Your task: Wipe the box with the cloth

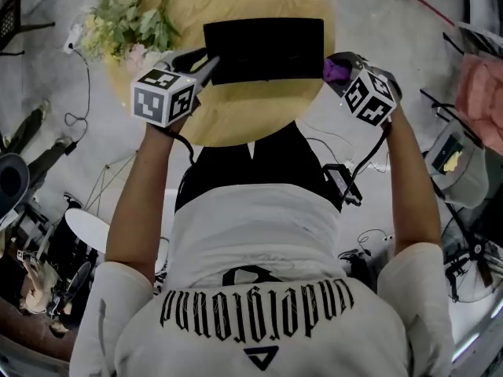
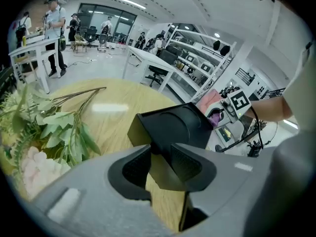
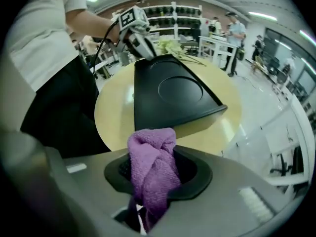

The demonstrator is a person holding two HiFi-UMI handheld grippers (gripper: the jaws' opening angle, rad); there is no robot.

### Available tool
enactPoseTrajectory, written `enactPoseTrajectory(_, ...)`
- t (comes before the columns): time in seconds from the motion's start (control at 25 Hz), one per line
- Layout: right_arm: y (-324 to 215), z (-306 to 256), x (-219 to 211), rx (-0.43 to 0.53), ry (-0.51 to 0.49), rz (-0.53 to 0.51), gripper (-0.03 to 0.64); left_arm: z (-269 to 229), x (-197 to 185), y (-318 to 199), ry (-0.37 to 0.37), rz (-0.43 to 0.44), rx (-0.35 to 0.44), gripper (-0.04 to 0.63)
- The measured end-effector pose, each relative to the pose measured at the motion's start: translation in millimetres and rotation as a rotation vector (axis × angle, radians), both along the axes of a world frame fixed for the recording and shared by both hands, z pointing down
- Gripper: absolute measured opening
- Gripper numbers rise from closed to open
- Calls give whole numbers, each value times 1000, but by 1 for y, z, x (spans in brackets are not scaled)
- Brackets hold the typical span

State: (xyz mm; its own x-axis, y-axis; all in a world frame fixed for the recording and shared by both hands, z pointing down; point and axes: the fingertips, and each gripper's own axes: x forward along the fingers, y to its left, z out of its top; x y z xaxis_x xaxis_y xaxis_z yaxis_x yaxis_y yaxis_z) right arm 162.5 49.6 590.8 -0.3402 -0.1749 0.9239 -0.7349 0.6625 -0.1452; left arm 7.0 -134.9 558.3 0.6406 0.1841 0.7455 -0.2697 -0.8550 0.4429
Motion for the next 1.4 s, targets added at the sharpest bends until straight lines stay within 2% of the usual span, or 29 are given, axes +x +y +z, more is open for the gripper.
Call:
enactPoseTrajectory(0.08,-12,6,8,-6,17,-107,118,1,-1,0,-14,-13,-15,140)
enactPoseTrajectory(0.16,-32,10,22,5,40,-156,118,3,0,0,-27,-9,-26,138)
enactPoseTrajectory(0.28,-70,11,48,42,67,-168,120,3,1,1,-48,8,-43,138)
enactPoseTrajectory(0.44,-104,5,65,87,38,-123,118,2,0,2,-73,-11,-60,138)
enactPoseTrajectory(0.6,-87,-1,54,96,-10,-77,118,1,2,-1,-87,-53,-25,133)
enactPoseTrajectory(0.8,-24,-1,16,7,-65,-75,118,4,-1,1,-99,-112,10,130)
enactPoseTrajectory(1.0,11,-2,-5,-63,-112,-112,118,3,0,3,-102,-111,7,130)
enactPoseTrajectory(1.2,-11,0,15,-51,-65,-192,120,0,3,3,-102,-92,5,130)
enactPoseTrajectory(1.4,-72,3,55,-11,-5,-252,121,-1,3,6,-104,-86,6,132)
